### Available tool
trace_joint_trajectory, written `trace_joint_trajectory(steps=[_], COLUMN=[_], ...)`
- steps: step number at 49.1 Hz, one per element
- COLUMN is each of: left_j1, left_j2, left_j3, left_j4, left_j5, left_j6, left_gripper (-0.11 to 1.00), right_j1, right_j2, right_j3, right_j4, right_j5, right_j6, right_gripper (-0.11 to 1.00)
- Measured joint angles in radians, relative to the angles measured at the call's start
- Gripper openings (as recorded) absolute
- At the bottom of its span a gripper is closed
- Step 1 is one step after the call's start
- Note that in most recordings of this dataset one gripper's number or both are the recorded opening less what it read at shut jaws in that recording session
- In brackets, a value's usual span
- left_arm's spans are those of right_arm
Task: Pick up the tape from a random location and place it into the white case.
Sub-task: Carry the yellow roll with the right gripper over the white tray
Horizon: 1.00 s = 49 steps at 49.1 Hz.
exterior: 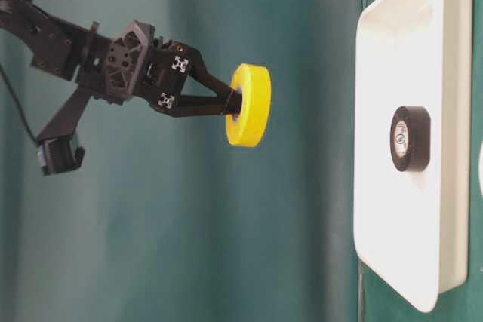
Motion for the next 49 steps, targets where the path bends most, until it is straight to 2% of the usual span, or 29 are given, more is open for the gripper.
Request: trace_joint_trajectory(steps=[5,19,39,49], left_j1=[0.000,0.000,0.000,0.000], left_j2=[0.000,0.000,0.000,0.000], left_j3=[0.000,-0.002,-0.002,0.000], left_j4=[0.002,0.000,0.000,0.000], left_j5=[0.000,0.002,0.012,0.014], left_j6=[-0.002,-0.002,-0.002,-0.002], left_gripper=[0.97,0.97,0.97,0.97], right_j1=[-0.025,-0.031,-0.080,-0.080], right_j2=[0.003,0.017,-0.066,-0.072], right_j3=[0.000,0.002,0.132,0.138], right_j4=[0.000,0.000,-0.005,-0.005], right_j5=[-0.017,-0.009,-0.005,-0.023], right_j6=[0.000,-0.002,0.012,0.011], right_gripper=[0.30,0.30,0.30,0.30])
